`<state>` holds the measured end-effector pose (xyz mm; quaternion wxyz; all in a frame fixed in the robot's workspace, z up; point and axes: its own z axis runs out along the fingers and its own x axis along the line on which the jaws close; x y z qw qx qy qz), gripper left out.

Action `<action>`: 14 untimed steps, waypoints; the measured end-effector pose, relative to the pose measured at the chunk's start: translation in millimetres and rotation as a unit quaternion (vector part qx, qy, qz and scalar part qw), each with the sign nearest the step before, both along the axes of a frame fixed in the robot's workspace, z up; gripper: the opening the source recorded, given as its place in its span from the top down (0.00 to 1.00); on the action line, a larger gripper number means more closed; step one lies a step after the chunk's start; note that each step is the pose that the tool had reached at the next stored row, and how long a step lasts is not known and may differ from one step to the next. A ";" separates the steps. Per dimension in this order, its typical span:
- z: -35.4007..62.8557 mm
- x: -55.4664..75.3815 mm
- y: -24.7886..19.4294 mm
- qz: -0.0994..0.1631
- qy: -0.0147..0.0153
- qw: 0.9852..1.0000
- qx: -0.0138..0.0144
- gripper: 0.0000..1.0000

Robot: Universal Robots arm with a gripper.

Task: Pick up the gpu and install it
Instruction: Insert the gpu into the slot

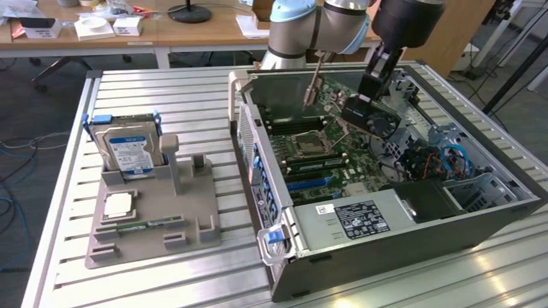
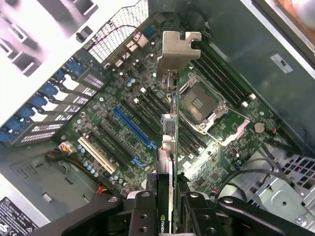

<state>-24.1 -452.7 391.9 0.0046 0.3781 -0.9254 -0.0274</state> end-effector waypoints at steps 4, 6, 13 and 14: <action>-1.6 0.0 0.1 0.021 0.000 1.000 0.000 0.74; -2.4 0.0 0.1 0.031 0.000 1.000 0.000 0.74; -5.4 0.0 0.1 0.070 0.000 0.998 0.000 0.74; -6.1 0.0 0.1 0.076 0.000 0.997 0.000 0.74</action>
